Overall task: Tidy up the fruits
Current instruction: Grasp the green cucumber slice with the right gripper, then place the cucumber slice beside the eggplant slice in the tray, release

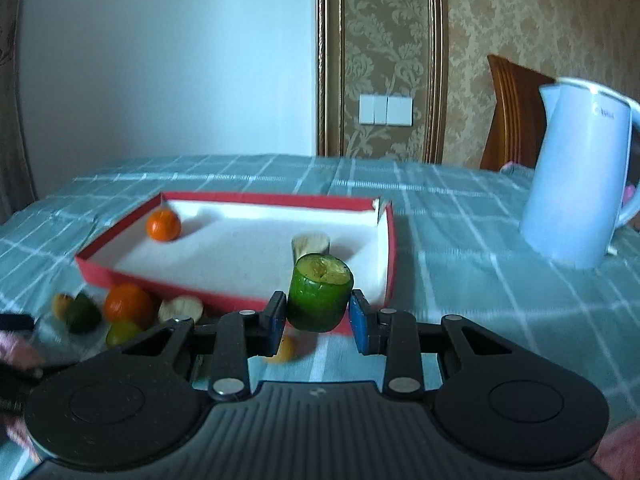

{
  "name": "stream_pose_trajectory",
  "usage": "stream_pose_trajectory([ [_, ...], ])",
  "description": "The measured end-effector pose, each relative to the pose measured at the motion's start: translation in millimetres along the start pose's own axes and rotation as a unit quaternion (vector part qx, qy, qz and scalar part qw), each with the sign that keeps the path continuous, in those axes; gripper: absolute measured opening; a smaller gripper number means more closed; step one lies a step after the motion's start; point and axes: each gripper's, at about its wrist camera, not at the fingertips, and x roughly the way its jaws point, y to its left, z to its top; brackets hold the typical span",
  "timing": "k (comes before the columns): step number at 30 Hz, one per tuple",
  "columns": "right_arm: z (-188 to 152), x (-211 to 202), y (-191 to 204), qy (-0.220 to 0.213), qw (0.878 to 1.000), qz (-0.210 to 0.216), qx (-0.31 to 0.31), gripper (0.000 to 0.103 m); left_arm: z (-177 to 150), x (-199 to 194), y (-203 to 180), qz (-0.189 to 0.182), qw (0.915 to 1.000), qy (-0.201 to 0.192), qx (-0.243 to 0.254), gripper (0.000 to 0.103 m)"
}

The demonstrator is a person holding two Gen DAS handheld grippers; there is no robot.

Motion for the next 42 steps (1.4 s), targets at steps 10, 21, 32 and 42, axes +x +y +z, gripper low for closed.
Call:
stream_pose_trajectory([
  [10,23.2,56.4,-5.2,0.031,0.999,-0.019,-0.013,0.033,-0.1,0.0,0.1,0.000,1.0000,0.000,0.000,0.103],
  [21,18.0,89.1,-4.4,0.062,0.997,-0.034,-0.025,0.033,-0.2,0.1,0.1,0.000,1.0000,0.000,0.000,0.103],
  [32,15.5,106.2,-8.2,0.079,0.996,-0.033,-0.011,0.033,-0.3,0.1,0.2,0.000,1.0000,0.000,0.000,0.103],
  [42,12.1,105.3,-5.9,0.074,0.997,-0.036,-0.014,0.034,-0.4,0.1,0.2,0.000,1.0000,0.000,0.000,0.103],
])
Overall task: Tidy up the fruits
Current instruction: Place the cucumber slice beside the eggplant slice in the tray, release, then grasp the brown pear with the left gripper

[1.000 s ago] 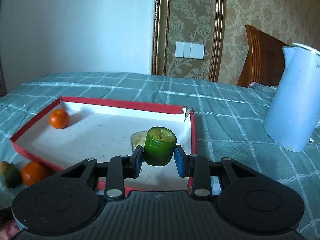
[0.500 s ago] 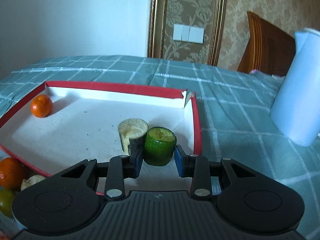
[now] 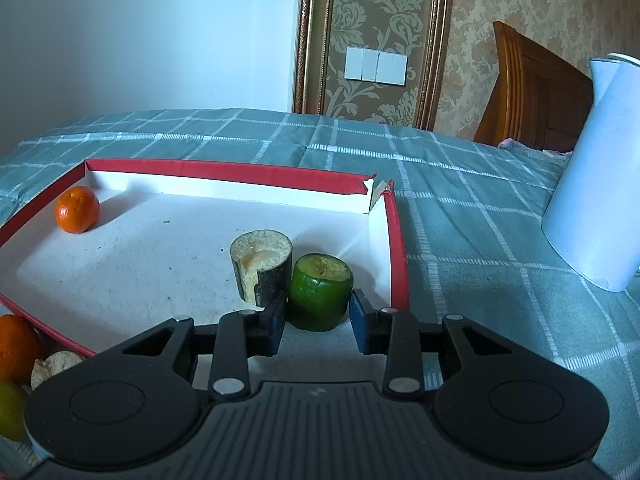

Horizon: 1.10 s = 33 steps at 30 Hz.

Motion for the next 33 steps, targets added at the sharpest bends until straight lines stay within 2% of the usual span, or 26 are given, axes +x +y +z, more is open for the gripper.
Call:
stream_pose_trajectory([
  [3,-0.1,-0.5,0.0,0.001,1.000,0.003,0.001,0.036,0.0,0.0,0.0,0.000,1.0000,0.000,0.000,0.103],
  [10,-3.6,-10.1,1.4,-0.010,1.000,0.010,0.006,0.051,-0.1,0.0,0.0,0.000,1.0000,0.000,0.000,0.103],
  [14,-7.1,-21.2,-3.8,-0.022,1.000,0.005,0.022,0.056,-0.1,0.0,0.0,0.000,1.0000,0.000,0.000,0.103],
  [18,-14.2,-43.0,-8.3,-0.038,0.998,0.009,0.039,0.056,-0.1,0.1,0.0,0.000,1.0000,0.000,0.000,0.103],
  [21,-25.3,-68.9,-7.8,-0.066,0.997,0.006,0.041,0.063,-0.2,0.1,0.0,0.000,1.0000,0.000,0.000,0.103],
  [24,-38.6,-89.9,-7.3,-0.089,0.995,0.010,0.038,0.063,-0.2,0.0,0.2,0.000,1.0000,0.000,0.000,0.103],
  [27,-47.9,-101.8,-12.7,-0.100,0.993,0.032,0.056,0.063,0.0,-0.5,0.0,0.000,1.0000,0.000,0.000,0.103],
  [33,-56.3,-99.7,-22.6,-0.100,0.990,0.040,0.086,0.063,0.0,-4.1,2.2,0.005,0.9999,-0.011,-0.003,0.103],
])
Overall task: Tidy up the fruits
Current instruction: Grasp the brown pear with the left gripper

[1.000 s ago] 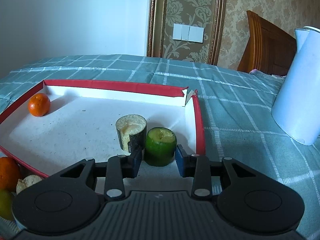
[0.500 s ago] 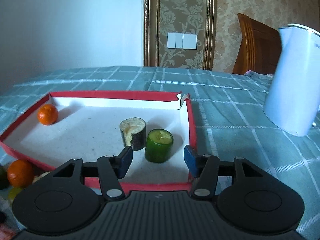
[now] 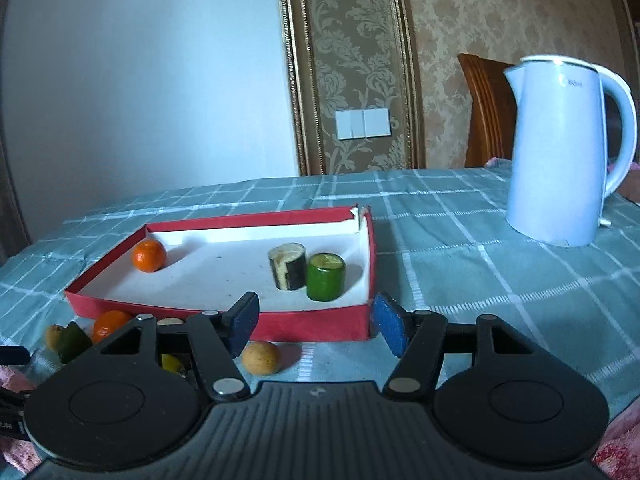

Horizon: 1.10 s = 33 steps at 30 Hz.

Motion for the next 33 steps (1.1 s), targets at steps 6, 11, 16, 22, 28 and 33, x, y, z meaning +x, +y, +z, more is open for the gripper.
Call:
stream_pose_trajectory([
  [6,-3.5,5.4,-5.0,0.013,1.000,-0.006,0.009,0.063,5.6,-9.2,15.4,0.007,0.9988,-0.031,-0.036,0.103],
  [11,-5.8,5.7,-1.9,0.016,1.000,-0.005,-0.002,0.063,14.9,-7.2,32.0,0.043,0.9973,-0.036,-0.048,0.103],
  [16,-5.6,5.2,1.1,0.012,1.000,-0.009,-0.012,0.063,17.7,2.7,32.8,0.057,0.9978,-0.025,-0.021,0.097],
  [22,-5.0,6.4,0.1,0.017,1.000,-0.011,-0.005,0.063,16.8,7.6,32.7,0.045,0.9988,-0.017,-0.002,0.081],
  [28,-5.0,9.4,-1.8,0.027,1.000,-0.011,-0.002,0.063,18.2,8.3,36.9,-0.001,0.9998,-0.017,0.010,0.058],
  [33,-4.7,11.9,-4.5,0.034,0.999,-0.012,0.006,0.066,21.9,12.2,40.1,-0.042,0.9990,-0.012,0.011,0.035],
])
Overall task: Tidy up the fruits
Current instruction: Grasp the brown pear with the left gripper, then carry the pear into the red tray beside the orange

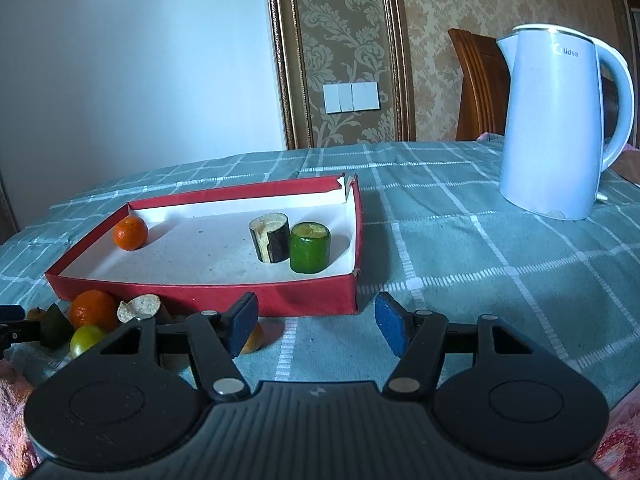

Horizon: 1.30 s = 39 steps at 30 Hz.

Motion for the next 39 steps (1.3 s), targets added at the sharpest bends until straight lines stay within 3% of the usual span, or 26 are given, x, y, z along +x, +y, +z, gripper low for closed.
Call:
stream_pose_trajectory([
  [4,-0.4,0.2,-0.2,0.000,1.000,0.000,0.001,0.066,1.2,2.5,-0.6,-0.011,0.9999,0.000,-0.002,0.026],
  [12,-0.4,1.1,0.3,0.003,1.000,0.001,0.000,0.066,-0.9,2.2,-12.7,0.032,0.9991,-0.011,0.025,0.026],
  [24,-1.3,4.8,-1.7,0.017,1.000,0.007,0.009,0.066,32.2,-5.9,-11.2,0.036,0.9985,-0.039,-0.005,0.026],
  [39,-1.2,6.8,-2.0,0.022,1.000,0.008,0.009,0.066,78.1,62.1,-21.8,0.061,0.9980,-0.019,-0.003,0.026],
])
